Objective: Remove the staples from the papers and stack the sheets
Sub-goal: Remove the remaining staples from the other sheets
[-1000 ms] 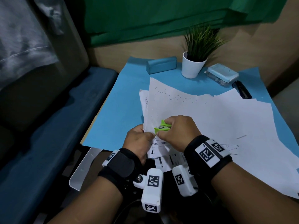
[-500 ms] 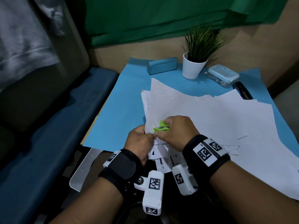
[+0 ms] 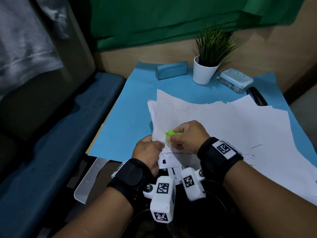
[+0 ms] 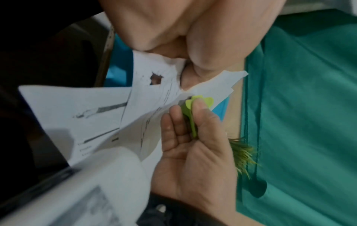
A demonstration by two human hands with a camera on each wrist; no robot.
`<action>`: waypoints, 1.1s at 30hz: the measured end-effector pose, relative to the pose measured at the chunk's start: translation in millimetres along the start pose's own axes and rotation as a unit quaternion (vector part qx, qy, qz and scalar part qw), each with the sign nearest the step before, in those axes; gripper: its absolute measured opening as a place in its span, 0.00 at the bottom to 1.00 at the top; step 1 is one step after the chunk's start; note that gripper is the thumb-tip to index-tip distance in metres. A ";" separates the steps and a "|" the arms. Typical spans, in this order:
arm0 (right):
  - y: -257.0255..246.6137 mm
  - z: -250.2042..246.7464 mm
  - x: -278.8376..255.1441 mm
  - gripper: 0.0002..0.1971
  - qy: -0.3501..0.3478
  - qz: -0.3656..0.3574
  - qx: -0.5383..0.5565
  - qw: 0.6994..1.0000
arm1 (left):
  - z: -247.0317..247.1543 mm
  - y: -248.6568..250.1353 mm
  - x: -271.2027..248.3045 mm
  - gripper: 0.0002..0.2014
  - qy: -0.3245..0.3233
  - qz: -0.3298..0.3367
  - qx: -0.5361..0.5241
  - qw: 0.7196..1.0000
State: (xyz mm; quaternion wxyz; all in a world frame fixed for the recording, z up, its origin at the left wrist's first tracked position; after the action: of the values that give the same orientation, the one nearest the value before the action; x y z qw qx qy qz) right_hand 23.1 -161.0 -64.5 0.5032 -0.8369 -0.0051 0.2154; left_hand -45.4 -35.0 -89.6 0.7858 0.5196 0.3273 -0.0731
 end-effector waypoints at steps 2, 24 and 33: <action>3.9 0.2 0.5 0.06 -0.015 0.031 0.082 0.996 | -2.1 -1.8 2.2 0.11 0.008 -0.022 -0.009 1.000; 26.6 -35.5 20.2 0.16 0.096 0.048 0.024 0.994 | -5.4 4.8 2.5 0.05 0.002 -0.050 -0.021 0.999; -19.0 -11.4 -4.2 0.15 0.048 -0.135 -0.268 0.953 | -3.6 6.4 5.4 0.06 0.024 0.024 0.014 0.999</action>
State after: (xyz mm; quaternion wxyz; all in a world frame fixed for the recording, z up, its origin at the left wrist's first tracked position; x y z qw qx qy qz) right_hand 27.4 -162.2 -42.4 0.2842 -0.9419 -0.1515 0.0955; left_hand -39.9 -27.7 -88.8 0.7721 0.5395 0.3327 -0.0462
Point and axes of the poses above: each hand's wrist, its own x-axis towards the middle knuckle, its own z-axis out of the palm, y = z × x, the point moved 3 cm from there along x, towards the middle knuckle, and after that the axes turned 1 degree about x, right-handed, at the moved point
